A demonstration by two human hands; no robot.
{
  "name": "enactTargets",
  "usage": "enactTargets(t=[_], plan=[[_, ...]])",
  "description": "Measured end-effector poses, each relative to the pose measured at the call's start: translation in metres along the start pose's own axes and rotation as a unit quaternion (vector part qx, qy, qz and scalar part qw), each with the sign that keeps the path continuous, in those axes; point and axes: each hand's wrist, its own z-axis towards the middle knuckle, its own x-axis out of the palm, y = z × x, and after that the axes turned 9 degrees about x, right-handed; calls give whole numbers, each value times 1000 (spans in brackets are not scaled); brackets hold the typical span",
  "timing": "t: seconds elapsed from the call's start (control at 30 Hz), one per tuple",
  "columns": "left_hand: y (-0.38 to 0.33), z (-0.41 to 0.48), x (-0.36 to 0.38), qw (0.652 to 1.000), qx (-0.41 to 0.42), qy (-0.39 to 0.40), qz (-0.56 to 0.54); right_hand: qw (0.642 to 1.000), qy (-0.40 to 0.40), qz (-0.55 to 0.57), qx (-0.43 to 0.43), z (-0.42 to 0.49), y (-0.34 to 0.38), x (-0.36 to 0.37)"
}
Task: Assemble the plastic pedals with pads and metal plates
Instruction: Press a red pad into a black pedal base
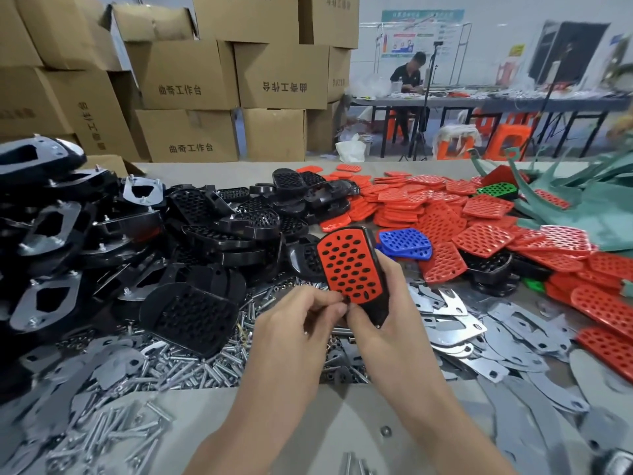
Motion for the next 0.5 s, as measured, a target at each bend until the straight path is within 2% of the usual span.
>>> enactTargets(t=[0.23,0.4,0.5], plan=[[-1,2,0,998,-53,10,-31,1000,4,-2,6,0,-2,1],[3,3,-2,985,-136,22,-108,1000,23,-17,-2,-2,-1,1],[5,6,-2,979,-147,26,-140,1000,28,-10,0,1,-5,0]])
